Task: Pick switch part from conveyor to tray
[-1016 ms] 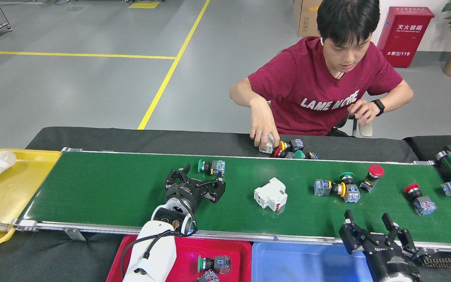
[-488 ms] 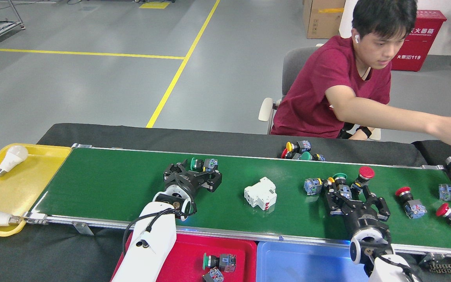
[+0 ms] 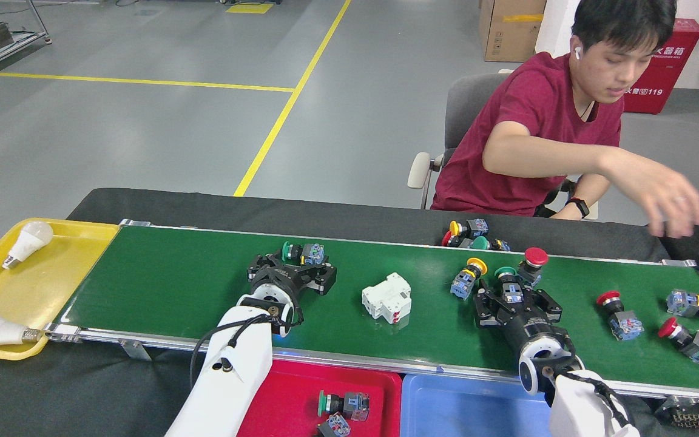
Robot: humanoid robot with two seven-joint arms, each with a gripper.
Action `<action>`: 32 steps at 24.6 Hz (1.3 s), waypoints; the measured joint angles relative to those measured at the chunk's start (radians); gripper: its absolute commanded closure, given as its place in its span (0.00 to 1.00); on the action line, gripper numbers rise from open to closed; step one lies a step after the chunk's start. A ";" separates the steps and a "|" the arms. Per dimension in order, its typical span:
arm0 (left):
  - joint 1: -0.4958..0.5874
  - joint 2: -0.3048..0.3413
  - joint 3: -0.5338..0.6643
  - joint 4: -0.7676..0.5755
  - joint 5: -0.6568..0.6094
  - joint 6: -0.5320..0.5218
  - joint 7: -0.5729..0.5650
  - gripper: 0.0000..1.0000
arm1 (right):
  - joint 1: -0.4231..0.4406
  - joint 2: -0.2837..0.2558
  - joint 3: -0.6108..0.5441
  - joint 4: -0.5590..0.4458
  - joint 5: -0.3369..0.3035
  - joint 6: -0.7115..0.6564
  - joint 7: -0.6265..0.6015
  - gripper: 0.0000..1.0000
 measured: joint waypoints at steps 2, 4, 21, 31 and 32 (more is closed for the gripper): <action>-0.003 0.000 0.003 0.018 0.001 0.009 0.001 0.00 | 0.000 -0.018 0.000 -0.033 -0.021 -0.017 0.000 0.99; -0.017 0.001 0.012 0.043 0.001 0.031 0.001 0.00 | 0.001 -0.039 0.000 -0.092 -0.058 -0.047 -0.001 0.99; -0.110 0.051 0.059 0.218 0.001 0.226 0.057 0.67 | 0.155 -0.012 0.439 -0.487 -0.073 -0.307 0.003 0.02; -0.115 0.056 0.059 0.249 0.002 0.230 0.092 0.84 | 0.164 -0.052 0.112 -0.486 -0.074 -0.264 0.010 0.06; -0.114 0.058 0.059 0.248 0.002 0.230 0.093 0.84 | 0.182 -0.068 0.051 -0.486 -0.074 -0.259 0.010 0.06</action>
